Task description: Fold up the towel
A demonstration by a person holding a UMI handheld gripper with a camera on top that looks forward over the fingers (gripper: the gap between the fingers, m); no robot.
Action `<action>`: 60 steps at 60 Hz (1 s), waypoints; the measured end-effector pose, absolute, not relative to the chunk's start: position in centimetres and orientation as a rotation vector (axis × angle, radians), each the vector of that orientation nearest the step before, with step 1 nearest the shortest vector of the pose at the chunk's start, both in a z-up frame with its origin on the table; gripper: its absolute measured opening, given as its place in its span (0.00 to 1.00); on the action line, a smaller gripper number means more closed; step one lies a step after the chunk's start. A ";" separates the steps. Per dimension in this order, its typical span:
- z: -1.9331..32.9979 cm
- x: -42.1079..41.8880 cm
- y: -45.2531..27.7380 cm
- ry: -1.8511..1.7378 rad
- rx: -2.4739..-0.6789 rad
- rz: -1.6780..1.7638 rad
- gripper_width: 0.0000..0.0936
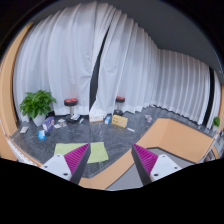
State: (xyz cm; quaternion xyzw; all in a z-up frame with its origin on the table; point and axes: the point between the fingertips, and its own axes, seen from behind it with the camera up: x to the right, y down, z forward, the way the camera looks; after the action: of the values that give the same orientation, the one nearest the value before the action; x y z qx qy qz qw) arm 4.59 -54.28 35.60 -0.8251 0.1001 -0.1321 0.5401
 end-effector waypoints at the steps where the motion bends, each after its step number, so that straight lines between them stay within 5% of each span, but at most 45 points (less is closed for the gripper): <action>1: 35.5 4.6 -54.3 0.240 -1.965 -0.313 0.91; 14: 30.2 3.7 -54.1 0.259 -2.033 -0.299 0.91; 31: 16.6 -5.8 -52.0 0.218 -2.175 -0.130 0.91; 43: 8.9 -16.7 -42.9 0.115 -2.232 -0.008 0.90; 60: 3.5 -24.8 -28.1 -0.046 -2.241 -0.022 0.91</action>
State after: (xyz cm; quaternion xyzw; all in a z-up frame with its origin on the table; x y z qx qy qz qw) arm -24.80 -28.10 3.47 -0.9002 -0.0186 -0.0088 0.4349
